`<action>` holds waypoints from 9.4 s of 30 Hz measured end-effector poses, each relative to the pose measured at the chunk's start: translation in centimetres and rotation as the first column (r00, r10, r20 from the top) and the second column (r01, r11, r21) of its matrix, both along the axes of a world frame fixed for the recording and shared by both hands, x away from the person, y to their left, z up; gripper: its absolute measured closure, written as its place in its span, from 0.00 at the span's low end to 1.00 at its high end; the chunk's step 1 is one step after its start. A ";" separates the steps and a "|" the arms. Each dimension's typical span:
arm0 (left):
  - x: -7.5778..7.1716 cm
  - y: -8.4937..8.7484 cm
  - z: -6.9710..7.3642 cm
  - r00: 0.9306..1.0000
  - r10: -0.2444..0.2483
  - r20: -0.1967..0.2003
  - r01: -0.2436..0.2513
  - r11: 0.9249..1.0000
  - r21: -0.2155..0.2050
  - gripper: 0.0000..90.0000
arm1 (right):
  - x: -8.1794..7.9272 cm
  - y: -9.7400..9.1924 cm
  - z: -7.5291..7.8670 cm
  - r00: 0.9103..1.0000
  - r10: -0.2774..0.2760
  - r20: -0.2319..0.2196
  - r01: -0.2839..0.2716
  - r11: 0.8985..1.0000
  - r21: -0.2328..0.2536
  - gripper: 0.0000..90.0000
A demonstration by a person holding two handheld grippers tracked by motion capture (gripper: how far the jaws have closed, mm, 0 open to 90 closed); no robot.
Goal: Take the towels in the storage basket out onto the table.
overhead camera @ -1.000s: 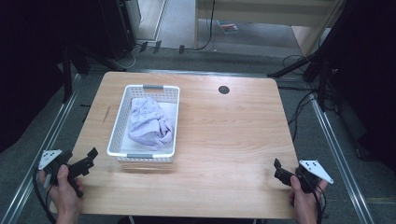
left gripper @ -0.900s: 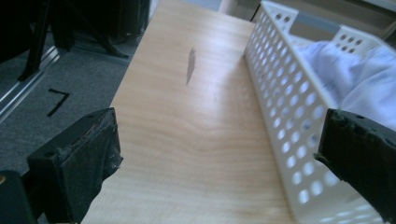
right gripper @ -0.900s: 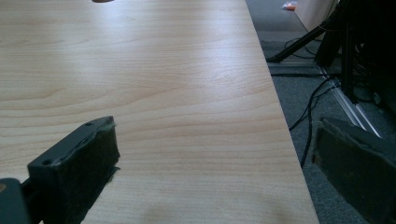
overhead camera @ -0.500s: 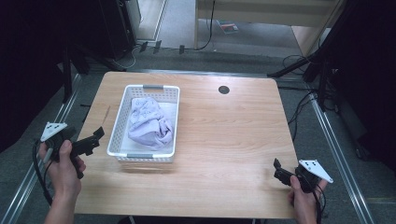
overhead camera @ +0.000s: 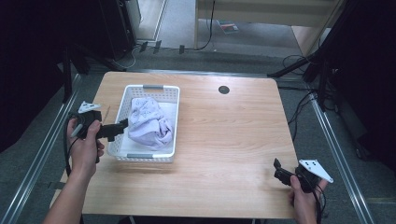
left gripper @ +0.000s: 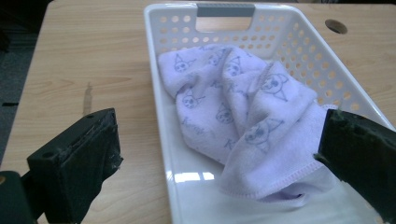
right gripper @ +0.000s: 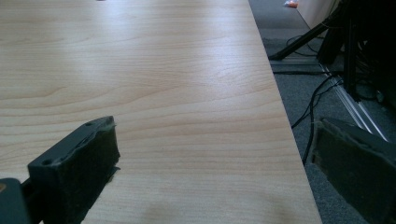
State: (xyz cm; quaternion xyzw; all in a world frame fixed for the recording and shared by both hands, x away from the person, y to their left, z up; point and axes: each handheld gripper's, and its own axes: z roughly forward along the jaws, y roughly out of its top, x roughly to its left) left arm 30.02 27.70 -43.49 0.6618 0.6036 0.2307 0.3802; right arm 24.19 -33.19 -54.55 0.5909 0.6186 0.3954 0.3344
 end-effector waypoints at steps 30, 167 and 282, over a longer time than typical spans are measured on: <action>7.8 -8.3 -2.4 0.922 -0.084 -0.377 0.110 0.993 0.047 0.00 | 0.0 0.0 0.0 1.000 0.003 -0.003 -0.003 1.000 0.001 0.01; 10.7 -17.1 7.3 0.834 -0.306 -0.459 0.402 0.907 0.126 0.64 | 0.2 0.1 0.0 0.999 -0.001 -0.037 0.000 1.000 -0.007 0.01; 6.1 -11.9 2.6 0.892 -0.328 -0.313 0.332 0.942 -0.040 0.00 | 0.2 0.2 -0.1 0.999 0.008 -0.038 -0.009 1.000 -0.012 0.01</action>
